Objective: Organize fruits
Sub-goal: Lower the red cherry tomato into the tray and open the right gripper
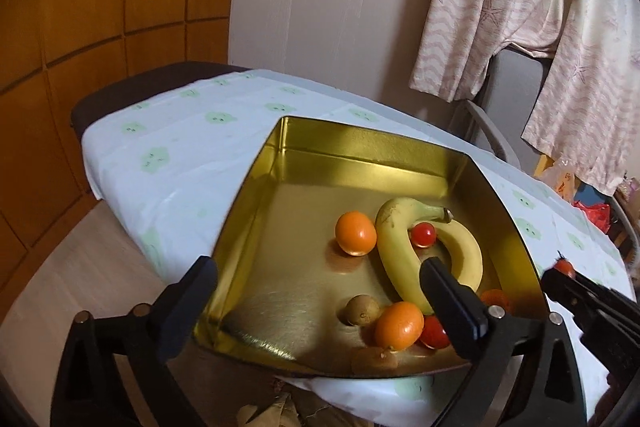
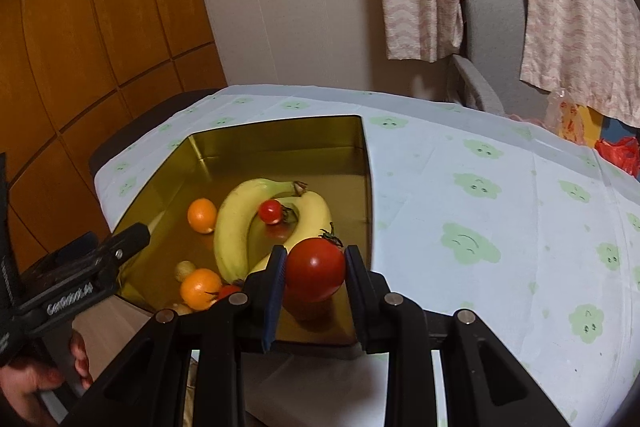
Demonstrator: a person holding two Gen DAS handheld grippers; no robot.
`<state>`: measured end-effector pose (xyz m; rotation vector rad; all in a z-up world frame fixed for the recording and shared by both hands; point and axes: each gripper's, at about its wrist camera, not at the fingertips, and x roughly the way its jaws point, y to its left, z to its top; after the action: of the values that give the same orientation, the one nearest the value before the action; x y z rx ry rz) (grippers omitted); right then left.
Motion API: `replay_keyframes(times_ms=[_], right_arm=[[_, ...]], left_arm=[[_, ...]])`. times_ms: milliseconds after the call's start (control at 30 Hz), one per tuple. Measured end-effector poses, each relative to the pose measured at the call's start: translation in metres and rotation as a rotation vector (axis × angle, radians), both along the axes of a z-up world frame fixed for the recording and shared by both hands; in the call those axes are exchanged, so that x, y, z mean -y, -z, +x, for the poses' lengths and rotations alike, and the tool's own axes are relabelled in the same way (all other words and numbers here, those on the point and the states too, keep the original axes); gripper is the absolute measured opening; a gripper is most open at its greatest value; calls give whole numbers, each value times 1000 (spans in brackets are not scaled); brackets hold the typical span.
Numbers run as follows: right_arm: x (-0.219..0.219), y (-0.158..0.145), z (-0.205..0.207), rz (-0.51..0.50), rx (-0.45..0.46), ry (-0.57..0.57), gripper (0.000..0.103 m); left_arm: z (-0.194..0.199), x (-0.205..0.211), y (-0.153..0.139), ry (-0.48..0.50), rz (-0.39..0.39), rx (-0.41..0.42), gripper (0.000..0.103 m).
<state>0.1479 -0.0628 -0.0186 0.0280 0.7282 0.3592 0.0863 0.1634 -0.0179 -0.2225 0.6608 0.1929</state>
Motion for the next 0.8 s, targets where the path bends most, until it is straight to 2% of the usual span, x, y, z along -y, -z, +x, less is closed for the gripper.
replay_keyframes(times_ms=[267, 533, 800], right_arm=[[-25, 7, 23, 26, -61, -56, 29], [-54, 19, 40, -18, -105, -113, 29], [-65, 40, 58, -29, -194, -122, 30]], left_arm=[[-11, 5, -3, -13, 38, -21, 103], [-11, 6, -2, -25, 49, -35, 103], [-13, 6, -1, -42, 61, -40, 103]])
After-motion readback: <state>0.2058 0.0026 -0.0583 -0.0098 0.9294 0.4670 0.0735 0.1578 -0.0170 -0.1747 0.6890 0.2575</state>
